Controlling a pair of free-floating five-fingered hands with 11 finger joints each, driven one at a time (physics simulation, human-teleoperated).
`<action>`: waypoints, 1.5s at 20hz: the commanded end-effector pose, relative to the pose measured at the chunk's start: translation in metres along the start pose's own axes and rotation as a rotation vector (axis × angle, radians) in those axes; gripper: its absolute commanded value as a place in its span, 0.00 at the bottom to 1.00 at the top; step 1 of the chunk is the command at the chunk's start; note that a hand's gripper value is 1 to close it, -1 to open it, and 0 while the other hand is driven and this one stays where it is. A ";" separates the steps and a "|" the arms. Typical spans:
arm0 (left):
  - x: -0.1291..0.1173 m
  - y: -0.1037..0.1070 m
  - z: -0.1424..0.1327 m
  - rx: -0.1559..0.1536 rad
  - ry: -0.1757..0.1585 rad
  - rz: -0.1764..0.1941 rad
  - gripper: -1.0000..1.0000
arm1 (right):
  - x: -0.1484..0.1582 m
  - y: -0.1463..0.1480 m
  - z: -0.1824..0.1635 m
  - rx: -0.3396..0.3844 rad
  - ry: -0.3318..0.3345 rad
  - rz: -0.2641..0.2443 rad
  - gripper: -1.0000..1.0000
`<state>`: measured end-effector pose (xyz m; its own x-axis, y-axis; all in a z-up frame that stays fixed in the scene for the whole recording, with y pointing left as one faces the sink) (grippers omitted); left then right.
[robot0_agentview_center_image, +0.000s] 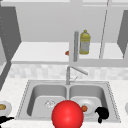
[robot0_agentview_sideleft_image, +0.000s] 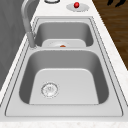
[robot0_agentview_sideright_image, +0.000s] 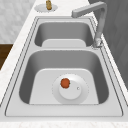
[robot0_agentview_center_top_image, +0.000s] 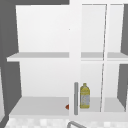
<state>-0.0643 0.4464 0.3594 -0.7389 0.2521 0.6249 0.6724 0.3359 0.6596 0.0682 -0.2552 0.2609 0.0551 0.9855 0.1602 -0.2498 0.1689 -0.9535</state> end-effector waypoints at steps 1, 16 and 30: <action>0.003 0.002 -0.014 -0.051 0.074 -0.013 0.00 | 0.000 0.000 0.000 0.000 0.000 0.000 0.50; 0.036 0.011 -0.064 -0.144 0.184 -0.036 0.00 | 0.000 0.000 0.000 0.000 0.000 0.000 0.50; 0.040 -0.005 -0.097 -0.161 0.175 -0.024 0.00 | 0.000 0.000 0.000 0.000 0.000 0.000 0.50</action>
<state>-0.0904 0.3799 0.4184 -0.7426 0.1129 0.6602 0.6665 0.2215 0.7118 0.0682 -0.2552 0.2609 0.0551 0.9855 0.1602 -0.2498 0.1689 -0.9535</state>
